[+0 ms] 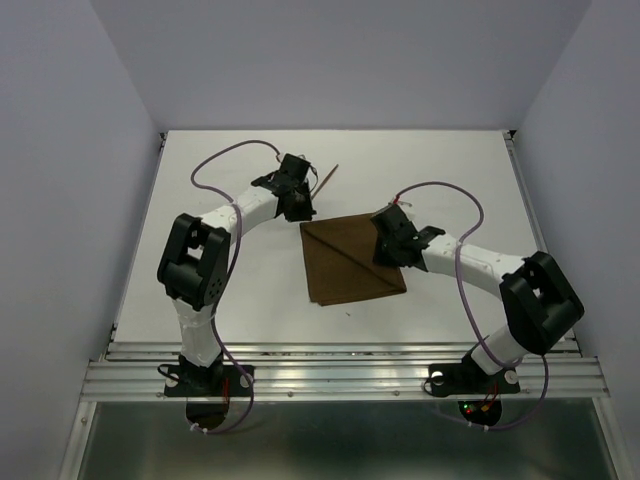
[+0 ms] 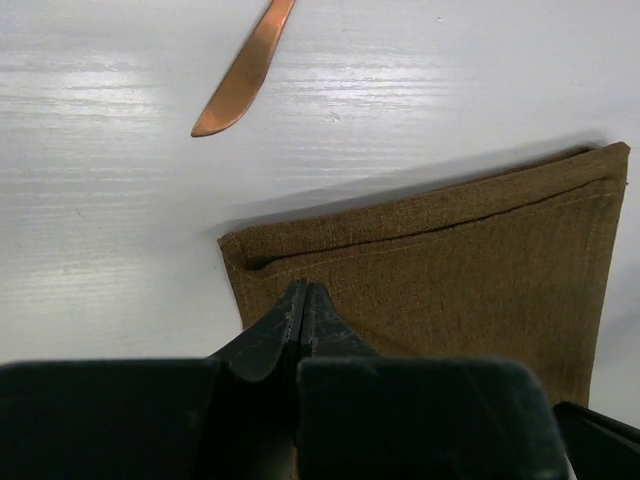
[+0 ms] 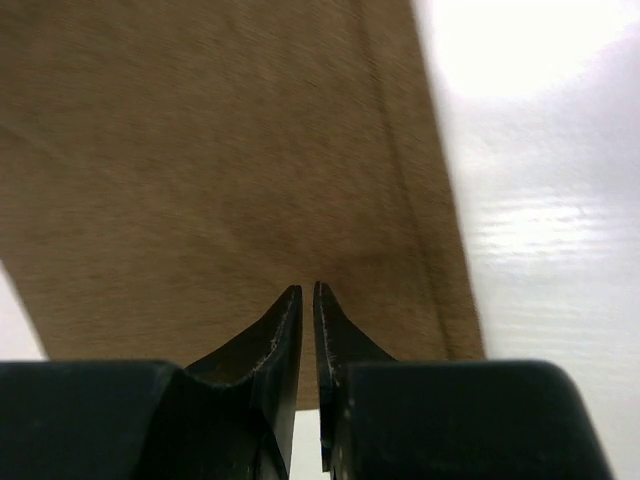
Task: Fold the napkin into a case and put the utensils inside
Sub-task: Smooth out the upper triangle-folded napkin at the center of the board.
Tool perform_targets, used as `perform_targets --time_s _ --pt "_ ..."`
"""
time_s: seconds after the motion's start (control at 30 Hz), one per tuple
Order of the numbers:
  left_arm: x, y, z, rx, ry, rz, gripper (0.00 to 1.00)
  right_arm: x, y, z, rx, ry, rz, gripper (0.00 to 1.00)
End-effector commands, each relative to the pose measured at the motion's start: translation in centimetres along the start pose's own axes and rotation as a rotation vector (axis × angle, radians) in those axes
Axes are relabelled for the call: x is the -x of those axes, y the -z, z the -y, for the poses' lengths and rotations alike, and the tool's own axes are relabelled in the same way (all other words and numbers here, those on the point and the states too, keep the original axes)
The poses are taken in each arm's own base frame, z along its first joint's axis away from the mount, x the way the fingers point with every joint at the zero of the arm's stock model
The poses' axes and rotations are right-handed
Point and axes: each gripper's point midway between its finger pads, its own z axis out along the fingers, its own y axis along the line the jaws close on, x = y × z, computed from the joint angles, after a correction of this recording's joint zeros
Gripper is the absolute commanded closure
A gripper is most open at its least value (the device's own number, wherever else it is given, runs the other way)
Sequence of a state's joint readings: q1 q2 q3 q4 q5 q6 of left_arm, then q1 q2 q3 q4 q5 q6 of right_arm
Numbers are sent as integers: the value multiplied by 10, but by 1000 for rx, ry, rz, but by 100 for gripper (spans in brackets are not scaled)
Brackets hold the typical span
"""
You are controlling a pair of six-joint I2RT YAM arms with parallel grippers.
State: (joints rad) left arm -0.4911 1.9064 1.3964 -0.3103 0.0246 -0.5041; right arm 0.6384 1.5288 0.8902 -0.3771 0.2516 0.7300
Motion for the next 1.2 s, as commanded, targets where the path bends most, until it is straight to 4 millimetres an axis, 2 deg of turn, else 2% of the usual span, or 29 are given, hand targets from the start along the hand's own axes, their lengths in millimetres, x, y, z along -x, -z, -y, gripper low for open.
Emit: perform_targets --time_s 0.0,0.07,0.2,0.27,0.4,0.5,0.6,0.63,0.77,0.83,0.9,1.07,1.17 --pt "10 26 11 -47 4 46 99 19 -1 -39 85 20 33 85" --pt "8 28 9 -38 4 44 99 17 -8 -43 93 19 29 85" --pt "8 37 7 -38 6 55 99 0 -39 -35 34 35 -19 85" --pt "8 41 7 -39 8 60 99 -3 -43 -35 27 41 -36 85" --pt "5 45 3 -34 9 62 99 10 -32 -46 67 45 -9 85" --pt "4 48 3 -39 17 66 99 28 -15 -63 114 49 34 85" --pt "3 49 4 -47 25 66 99 41 -10 -74 137 55 53 85" --pt "3 50 5 -50 26 68 99 46 -7 -85 161 63 63 85" --pt "1 50 5 -51 27 62 99 49 -15 -106 181 86 60 85" --pt "-1 50 3 -50 29 57 99 50 -25 -113 188 86 55 84" --pt "-3 50 3 -50 32 55 99 42 -42 -114 173 91 27 85" --pt "-7 53 1 -57 38 52 99 25 -67 -111 140 94 -29 85" --pt "-9 52 2 -61 38 44 99 30 -57 -113 156 83 -13 85"
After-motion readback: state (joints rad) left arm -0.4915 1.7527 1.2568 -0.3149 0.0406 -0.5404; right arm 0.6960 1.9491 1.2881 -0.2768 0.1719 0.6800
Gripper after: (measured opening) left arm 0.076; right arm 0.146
